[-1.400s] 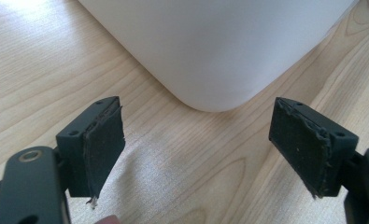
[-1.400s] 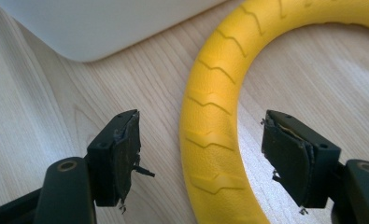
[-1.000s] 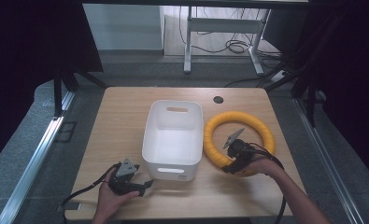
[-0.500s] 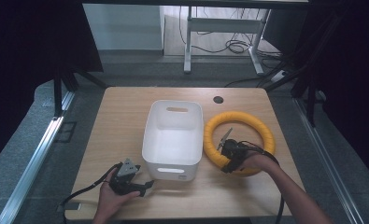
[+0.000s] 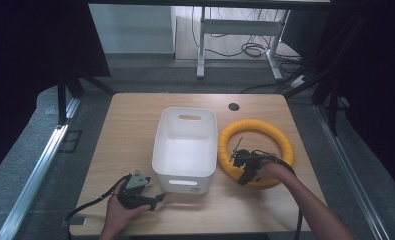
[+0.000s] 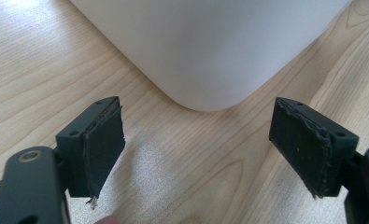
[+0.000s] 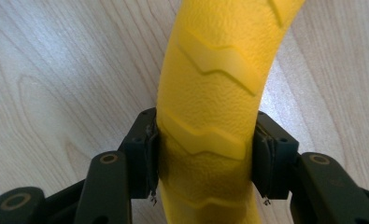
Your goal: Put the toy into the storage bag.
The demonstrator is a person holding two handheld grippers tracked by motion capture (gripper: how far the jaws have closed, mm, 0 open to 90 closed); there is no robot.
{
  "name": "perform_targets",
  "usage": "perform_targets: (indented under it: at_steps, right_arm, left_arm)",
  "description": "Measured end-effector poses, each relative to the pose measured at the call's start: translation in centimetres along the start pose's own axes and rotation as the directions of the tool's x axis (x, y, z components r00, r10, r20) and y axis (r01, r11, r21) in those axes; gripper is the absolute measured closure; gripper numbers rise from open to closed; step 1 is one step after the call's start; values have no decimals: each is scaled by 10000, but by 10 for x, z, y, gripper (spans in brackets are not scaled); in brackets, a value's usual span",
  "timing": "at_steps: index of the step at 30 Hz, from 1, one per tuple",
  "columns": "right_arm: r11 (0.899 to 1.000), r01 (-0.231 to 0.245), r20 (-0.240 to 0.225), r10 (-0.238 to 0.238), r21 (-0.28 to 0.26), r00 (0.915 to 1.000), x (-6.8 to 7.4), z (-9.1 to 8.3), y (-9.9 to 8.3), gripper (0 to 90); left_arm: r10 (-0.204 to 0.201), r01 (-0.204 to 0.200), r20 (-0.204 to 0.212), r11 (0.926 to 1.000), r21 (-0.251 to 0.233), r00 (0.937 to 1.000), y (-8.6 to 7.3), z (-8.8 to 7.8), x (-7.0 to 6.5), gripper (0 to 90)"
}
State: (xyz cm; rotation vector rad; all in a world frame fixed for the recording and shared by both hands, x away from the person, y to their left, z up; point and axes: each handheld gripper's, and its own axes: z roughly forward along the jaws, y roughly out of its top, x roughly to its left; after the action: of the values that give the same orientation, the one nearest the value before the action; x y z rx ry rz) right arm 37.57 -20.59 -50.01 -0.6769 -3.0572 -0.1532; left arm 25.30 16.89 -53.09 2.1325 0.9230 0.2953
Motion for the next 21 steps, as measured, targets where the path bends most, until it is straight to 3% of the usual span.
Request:
perform_targets:
  at_steps: [8,14,17,21]
  right_arm:
    - [9992,47,-39,-45,399,10000,0,0,5,514]
    - [9988,-161,-400,142,-470,9991,-6,-12,-1,516]
    - [9885,-550,-877,428,-1410,9952,-13,-27,-7,516]
    - [9780,-735,-1159,514,-1952,9919,-19,-36,-11,517]
  left_arm:
    - [5,-5,1,10000,8,10000,0,-1,0,181]
    - [-2,2,19,10000,40,10000,0,1,0,181]
    - [-68,68,-7,10000,-45,10000,0,0,0,181]
    - [-60,60,-22,10000,-49,10000,0,0,0,181]
